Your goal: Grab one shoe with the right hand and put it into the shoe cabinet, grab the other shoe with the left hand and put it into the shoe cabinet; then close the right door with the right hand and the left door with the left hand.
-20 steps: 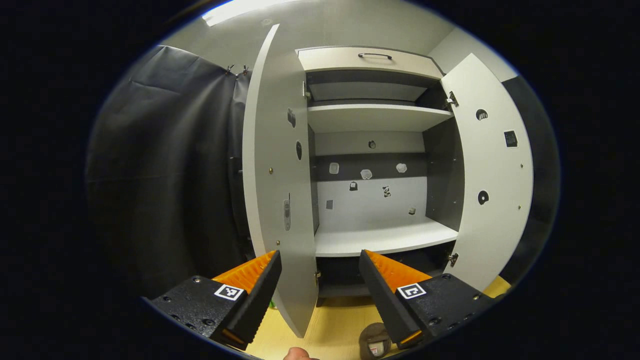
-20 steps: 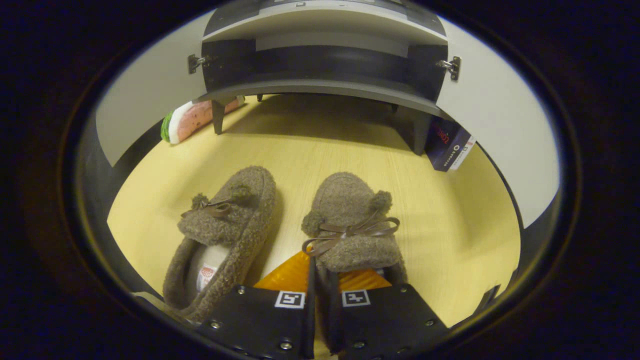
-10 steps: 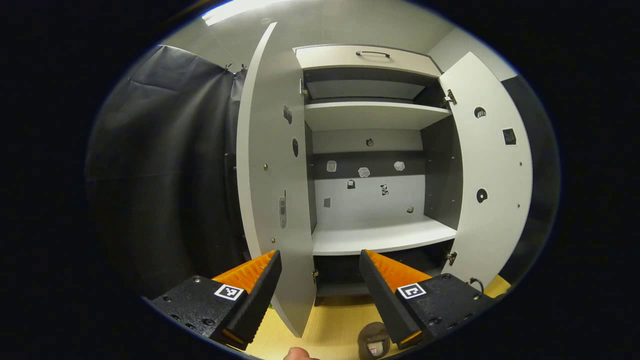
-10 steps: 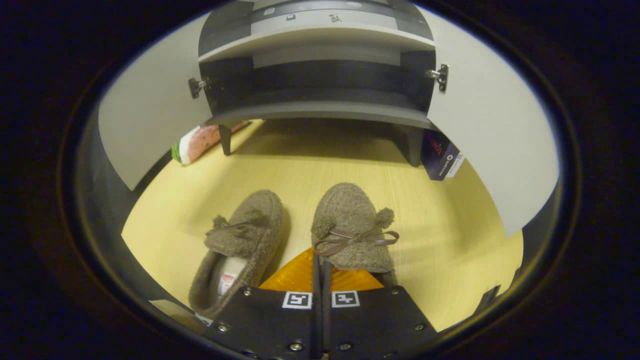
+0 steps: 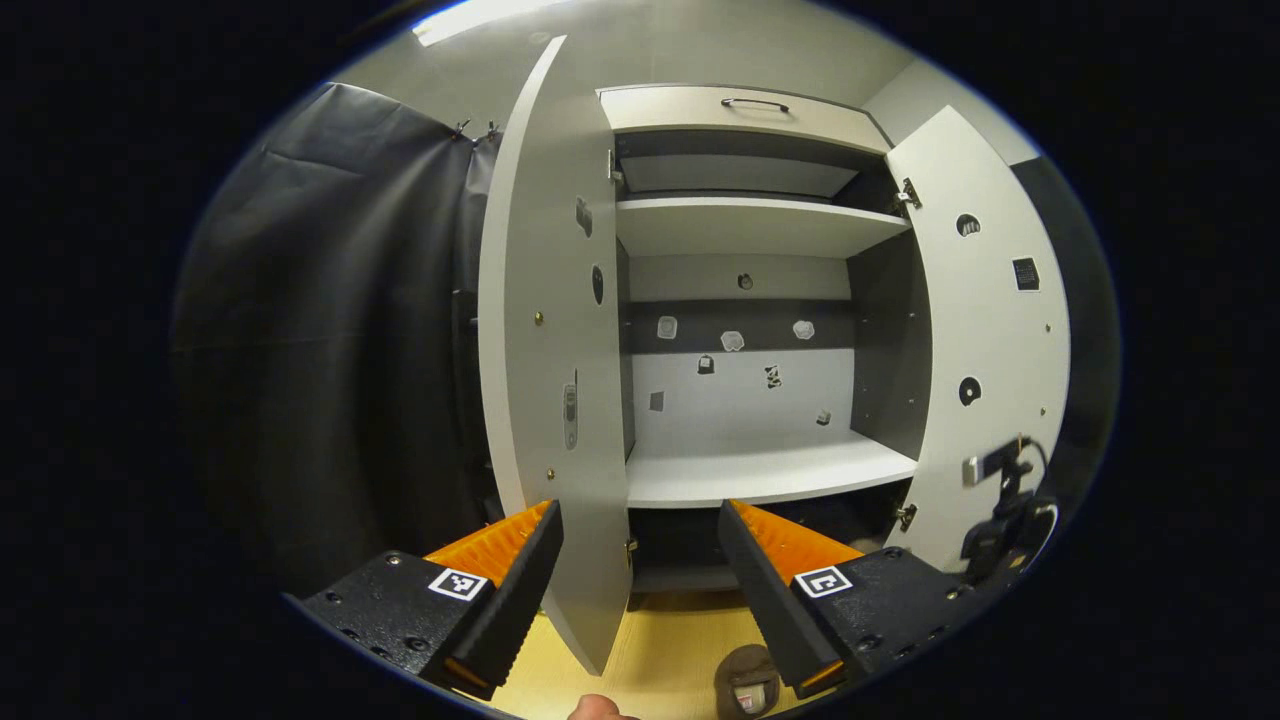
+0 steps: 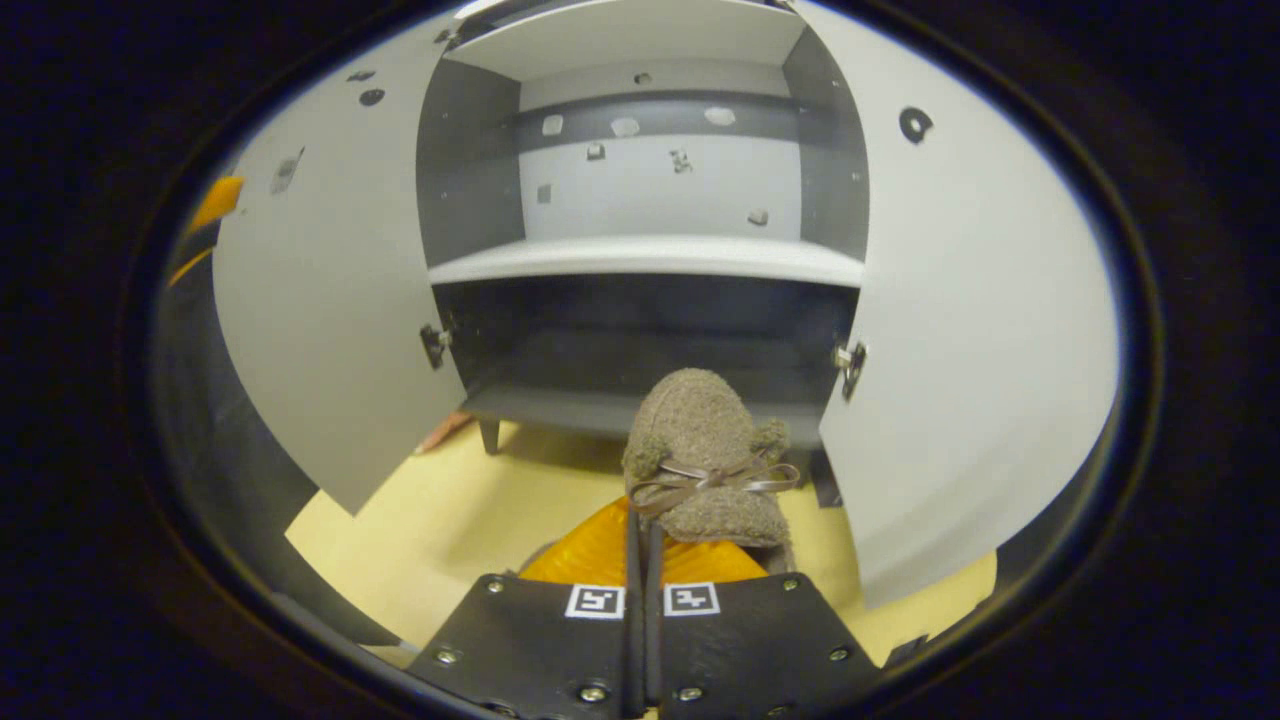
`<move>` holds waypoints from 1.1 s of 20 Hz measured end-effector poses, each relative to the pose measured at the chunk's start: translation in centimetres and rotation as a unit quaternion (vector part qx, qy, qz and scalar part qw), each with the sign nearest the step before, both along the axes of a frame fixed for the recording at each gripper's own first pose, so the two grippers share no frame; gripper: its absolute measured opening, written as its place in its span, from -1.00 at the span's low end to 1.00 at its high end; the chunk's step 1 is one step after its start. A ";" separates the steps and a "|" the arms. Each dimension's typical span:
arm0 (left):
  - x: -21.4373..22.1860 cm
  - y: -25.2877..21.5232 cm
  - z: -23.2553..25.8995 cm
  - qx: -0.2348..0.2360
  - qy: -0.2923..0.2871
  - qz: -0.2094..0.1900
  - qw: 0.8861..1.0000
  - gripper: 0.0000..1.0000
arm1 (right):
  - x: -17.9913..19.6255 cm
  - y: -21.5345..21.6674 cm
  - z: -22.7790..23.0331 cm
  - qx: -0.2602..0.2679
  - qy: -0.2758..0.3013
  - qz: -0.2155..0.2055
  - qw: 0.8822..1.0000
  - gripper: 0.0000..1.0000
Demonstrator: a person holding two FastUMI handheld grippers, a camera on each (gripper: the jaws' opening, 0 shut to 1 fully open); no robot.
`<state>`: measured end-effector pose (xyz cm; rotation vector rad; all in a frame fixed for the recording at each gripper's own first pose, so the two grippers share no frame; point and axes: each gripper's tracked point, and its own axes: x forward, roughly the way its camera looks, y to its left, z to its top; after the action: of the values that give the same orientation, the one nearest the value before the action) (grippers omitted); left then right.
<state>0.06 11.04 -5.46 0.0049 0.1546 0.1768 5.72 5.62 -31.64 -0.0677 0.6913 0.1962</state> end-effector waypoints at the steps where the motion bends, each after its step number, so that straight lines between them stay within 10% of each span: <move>1: 0.1 0.1 0.0 0.000 0.000 0.001 1.000 0.92 | 1.2 0.3 1.5 0.000 -0.013 0.002 1.000 -0.99; 12: 0.5 0.7 0.0 -0.004 -0.002 0.008 1.000 0.92 | 16.7 1.2 12.7 -0.002 -0.128 -0.002 0.992 -1.00; 22: 0.7 0.9 -0.1 -0.006 0.002 0.025 1.000 0.91 | 27.2 0.2 12.3 -0.010 -0.127 -0.018 0.992 -0.99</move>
<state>0.75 11.94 -5.52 -0.0112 0.1608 0.2250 32.94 5.84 -19.34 -0.0970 0.4398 0.1439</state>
